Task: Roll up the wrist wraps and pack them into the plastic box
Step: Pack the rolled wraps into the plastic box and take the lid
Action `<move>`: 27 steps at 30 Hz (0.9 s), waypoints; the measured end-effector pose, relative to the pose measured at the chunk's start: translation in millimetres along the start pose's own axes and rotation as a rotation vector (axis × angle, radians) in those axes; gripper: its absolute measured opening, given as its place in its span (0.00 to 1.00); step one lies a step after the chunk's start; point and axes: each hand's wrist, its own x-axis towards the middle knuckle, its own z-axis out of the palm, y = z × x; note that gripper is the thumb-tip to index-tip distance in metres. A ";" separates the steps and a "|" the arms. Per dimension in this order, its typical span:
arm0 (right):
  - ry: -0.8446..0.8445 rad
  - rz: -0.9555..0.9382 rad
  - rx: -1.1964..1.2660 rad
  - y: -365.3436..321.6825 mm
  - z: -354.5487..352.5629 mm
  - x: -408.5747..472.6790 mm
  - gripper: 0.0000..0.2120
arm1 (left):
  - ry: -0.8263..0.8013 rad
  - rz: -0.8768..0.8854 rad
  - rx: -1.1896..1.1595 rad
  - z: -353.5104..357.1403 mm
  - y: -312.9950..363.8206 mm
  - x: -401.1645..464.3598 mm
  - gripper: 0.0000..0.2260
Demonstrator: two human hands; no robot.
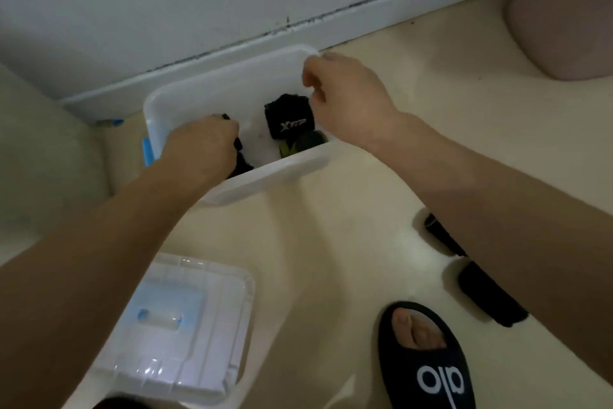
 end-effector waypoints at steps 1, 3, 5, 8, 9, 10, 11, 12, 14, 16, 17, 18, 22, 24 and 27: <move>0.134 0.057 0.076 16.8 -9.4 -11.1 0.12 | 0.117 0.044 -0.034 -10.8 18.9 -4.0 0.07; 0.287 0.244 0.147 58.7 -27.5 -36.0 0.13 | 0.240 0.195 -0.081 -32.3 74.6 -17.9 0.09; 0.183 0.488 0.113 105.0 -40.5 -63.2 0.15 | 0.195 0.397 -0.120 -40.0 142.1 -37.1 0.12; -0.361 0.725 0.029 154.3 -41.0 -112.1 0.15 | 0.032 0.608 -0.169 -12.4 225.5 -52.5 0.18; -0.527 0.739 -0.003 165.1 -37.6 -128.3 0.15 | 0.026 0.656 -0.164 2.1 243.2 -51.4 0.23; -0.669 0.744 -0.028 171.4 -33.7 -144.7 0.17 | 0.024 0.688 -0.134 14.2 257.9 -51.4 0.27; -0.784 0.755 -0.042 174.6 -30.5 -158.5 0.19 | 0.017 0.695 -0.064 24.6 269.7 -50.9 0.32; -0.878 0.765 -0.048 175.6 -27.7 -170.6 0.22 | 0.003 0.700 0.029 32.1 279.3 -50.9 0.35; -1.014 0.756 -0.050 176.3 -22.3 -193.5 0.28 | -0.072 0.753 0.156 42.9 297.4 -51.0 0.36; -1.089 0.745 -0.053 175.6 -15.1 -213.8 0.33 | -0.134 0.789 0.246 43.9 315.2 -47.3 0.34; -1.109 0.742 -0.039 174.7 -10.2 -222.5 0.35 | -0.146 0.802 0.286 44.5 322.2 -43.6 0.34; -1.123 0.740 -0.013 173.2 -5.3 -229.5 0.37 | -0.158 0.810 0.322 48.5 326.7 -40.3 0.34; -1.154 0.692 0.080 164.6 9.7 -244.8 0.31 | -0.130 0.792 0.269 58.3 339.2 -27.2 0.28; -1.166 0.703 0.122 165.0 11.6 -242.9 0.23 | -0.116 0.776 0.239 59.0 339.2 -25.4 0.23; -1.106 0.754 0.197 168.4 -2.4 -229.0 0.17 | -0.159 0.662 0.149 63.3 323.5 -26.9 0.20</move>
